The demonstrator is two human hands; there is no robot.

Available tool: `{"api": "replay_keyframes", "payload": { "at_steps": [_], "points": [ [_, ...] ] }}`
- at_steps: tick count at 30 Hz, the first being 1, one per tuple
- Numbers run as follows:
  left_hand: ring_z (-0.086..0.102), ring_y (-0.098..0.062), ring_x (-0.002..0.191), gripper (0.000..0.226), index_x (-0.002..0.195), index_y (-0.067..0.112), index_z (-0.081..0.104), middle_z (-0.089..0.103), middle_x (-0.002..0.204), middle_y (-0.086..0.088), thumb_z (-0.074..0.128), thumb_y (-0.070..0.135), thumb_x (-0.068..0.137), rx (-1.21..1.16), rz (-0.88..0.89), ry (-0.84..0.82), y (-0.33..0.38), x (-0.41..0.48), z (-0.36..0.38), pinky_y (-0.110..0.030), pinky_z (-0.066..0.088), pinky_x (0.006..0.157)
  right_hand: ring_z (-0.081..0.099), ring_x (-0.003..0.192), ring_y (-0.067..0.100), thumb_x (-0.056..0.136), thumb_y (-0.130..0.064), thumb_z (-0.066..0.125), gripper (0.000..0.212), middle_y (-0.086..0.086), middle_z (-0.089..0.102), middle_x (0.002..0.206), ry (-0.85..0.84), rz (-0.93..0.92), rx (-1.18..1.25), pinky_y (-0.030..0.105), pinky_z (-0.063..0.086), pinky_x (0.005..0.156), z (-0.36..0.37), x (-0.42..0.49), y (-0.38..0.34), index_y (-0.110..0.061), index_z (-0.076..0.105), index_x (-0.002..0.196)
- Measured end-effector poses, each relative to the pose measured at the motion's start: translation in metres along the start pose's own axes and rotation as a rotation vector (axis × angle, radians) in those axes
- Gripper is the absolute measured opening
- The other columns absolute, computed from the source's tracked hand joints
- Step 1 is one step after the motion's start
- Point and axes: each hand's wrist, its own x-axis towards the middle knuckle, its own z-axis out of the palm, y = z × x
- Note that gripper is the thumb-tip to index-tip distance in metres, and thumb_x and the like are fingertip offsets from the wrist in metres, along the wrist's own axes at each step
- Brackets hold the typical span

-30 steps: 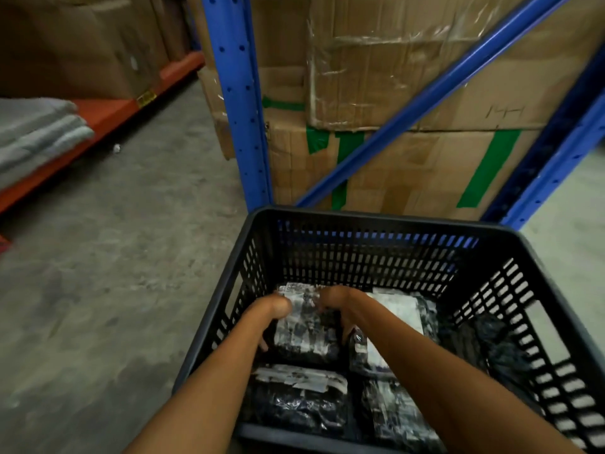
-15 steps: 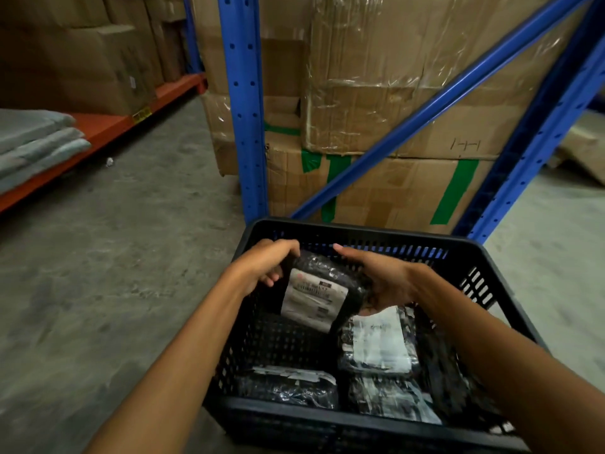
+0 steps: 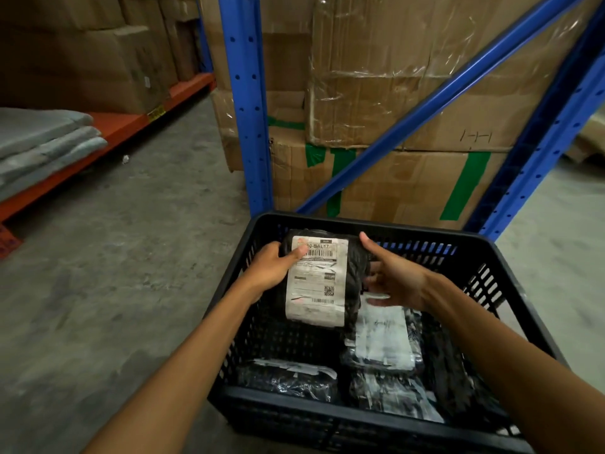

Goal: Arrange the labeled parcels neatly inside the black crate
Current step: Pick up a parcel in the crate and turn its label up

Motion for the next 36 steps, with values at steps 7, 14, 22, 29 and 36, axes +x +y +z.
{"api": "replay_keyframes", "payload": {
  "at_steps": [7, 14, 22, 29, 36],
  "points": [
    [0.068, -0.028, 0.109, 0.046, 0.122, 0.005, 0.064, 0.070, 0.120, -0.011, 0.066, 0.037, 0.090, 0.062, -0.241, 0.122, -0.016, 0.013, 0.008, -0.042, 0.054, 0.097, 0.070, 0.084, 0.029, 0.076, -0.036, 0.080, 0.044, 0.015, 0.068, 0.106, 0.197, -0.020, 0.080, 0.038, 0.061, 0.058, 0.052, 0.014, 0.017, -0.006, 0.063, 0.103],
    [0.066, -0.026, 0.114, 0.038, 0.121, 0.004, 0.067, 0.070, 0.123, -0.012, 0.072, 0.022, 0.088, 0.184, -0.274, -0.064, -0.039, 0.011, 0.016, -0.037, 0.051, 0.102, 0.063, 0.111, 0.030, 0.074, -0.003, 0.073, 0.046, 0.015, 0.066, 0.121, 0.419, -0.084, -0.341, 0.039, 0.056, 0.094, 0.088, 0.039, 0.043, -0.003, 0.063, 0.118],
    [0.062, -0.025, 0.119, 0.037, 0.125, 0.009, 0.067, 0.067, 0.130, -0.009, 0.069, 0.017, 0.089, 0.338, -0.284, -0.128, -0.059, 0.035, 0.019, -0.033, 0.048, 0.104, 0.061, 0.116, 0.032, 0.081, -0.011, 0.067, 0.039, 0.019, 0.064, 0.125, 0.464, -0.089, -0.562, 0.034, 0.052, 0.095, 0.107, 0.072, 0.056, 0.000, 0.061, 0.118],
    [0.059, -0.025, 0.124, 0.049, 0.137, 0.006, 0.054, 0.056, 0.141, -0.011, 0.062, 0.010, 0.089, 0.837, -0.339, -0.268, -0.082, 0.054, 0.042, -0.028, 0.050, 0.100, 0.062, 0.118, 0.028, 0.084, -0.013, 0.065, 0.049, 0.018, 0.062, 0.129, 0.387, 0.033, -0.778, 0.027, 0.051, 0.094, 0.124, 0.098, 0.075, 0.007, 0.053, 0.128],
    [0.057, -0.028, 0.127, 0.052, 0.137, 0.005, 0.053, 0.053, 0.142, -0.014, 0.065, 0.009, 0.087, 0.874, -0.287, -0.199, -0.067, 0.049, 0.044, -0.031, 0.049, 0.102, 0.057, 0.123, 0.030, 0.087, -0.020, 0.064, 0.040, 0.016, 0.061, 0.133, 0.187, -0.092, -0.963, 0.027, 0.048, 0.092, 0.099, 0.070, 0.053, -0.004, 0.061, 0.124]
  ]
}}
